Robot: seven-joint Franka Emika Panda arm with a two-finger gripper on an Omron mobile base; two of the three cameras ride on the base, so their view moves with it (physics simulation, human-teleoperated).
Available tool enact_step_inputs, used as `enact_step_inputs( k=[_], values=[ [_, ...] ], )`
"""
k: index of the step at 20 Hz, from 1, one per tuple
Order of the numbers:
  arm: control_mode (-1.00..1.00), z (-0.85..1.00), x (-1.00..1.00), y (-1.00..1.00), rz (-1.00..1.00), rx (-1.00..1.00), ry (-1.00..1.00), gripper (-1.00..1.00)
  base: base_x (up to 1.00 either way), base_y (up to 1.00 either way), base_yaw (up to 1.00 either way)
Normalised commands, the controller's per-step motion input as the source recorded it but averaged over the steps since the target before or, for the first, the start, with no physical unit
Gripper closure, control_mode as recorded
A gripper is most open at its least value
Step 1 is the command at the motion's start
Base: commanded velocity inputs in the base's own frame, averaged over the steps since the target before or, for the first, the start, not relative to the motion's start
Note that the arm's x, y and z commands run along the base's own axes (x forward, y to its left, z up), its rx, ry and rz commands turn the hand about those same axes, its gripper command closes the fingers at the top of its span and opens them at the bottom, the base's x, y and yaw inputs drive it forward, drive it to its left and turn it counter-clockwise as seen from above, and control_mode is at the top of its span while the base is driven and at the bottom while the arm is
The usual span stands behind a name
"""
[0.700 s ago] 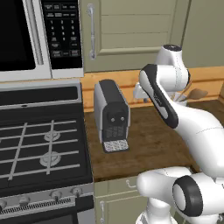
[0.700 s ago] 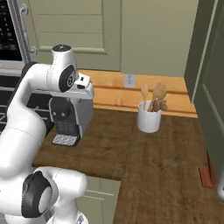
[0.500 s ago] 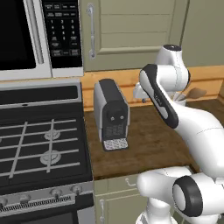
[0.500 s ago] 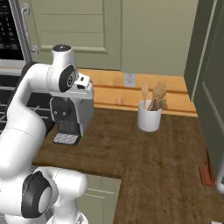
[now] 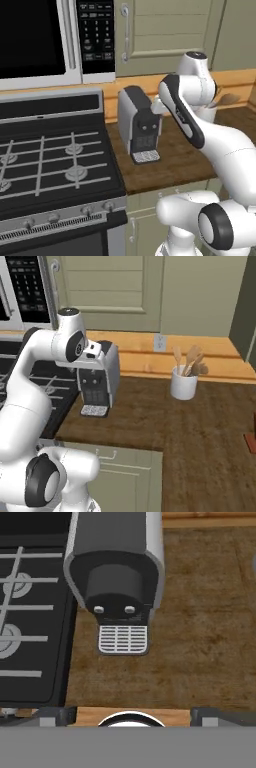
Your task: Take a straw from the drawer in front and place it inside the glass cup on the dining counter.
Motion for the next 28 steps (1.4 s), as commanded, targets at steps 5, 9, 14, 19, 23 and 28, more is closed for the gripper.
enact_step_inputs(
  k=[5,9,14,19,23,28],
  values=[
    [1.00,0.00,0.00,0.00,0.00,0.00,0.00,-1.00,-0.31,0.72,-0.42],
    [1.00,0.00,0.00,0.00,0.00,0.00,0.00,-1.00,-0.37,0.56,-0.48],
    [1.00,0.00,0.00,0.00,0.00,0.00,0.00,-1.00,-0.29,0.64,-0.50],
    [1.00,0.00,0.00,0.00,0.00,0.00,0.00,-1.00,-0.22,0.66,-0.48],
    [1.00,0.00,0.00,0.00,0.00,0.00,0.00,-1.00,-0.07,0.73,-0.45],
    [1.00,0.00,0.00,0.00,0.00,0.00,0.00,-1.00,0.06,0.52,-0.39]
  ],
)
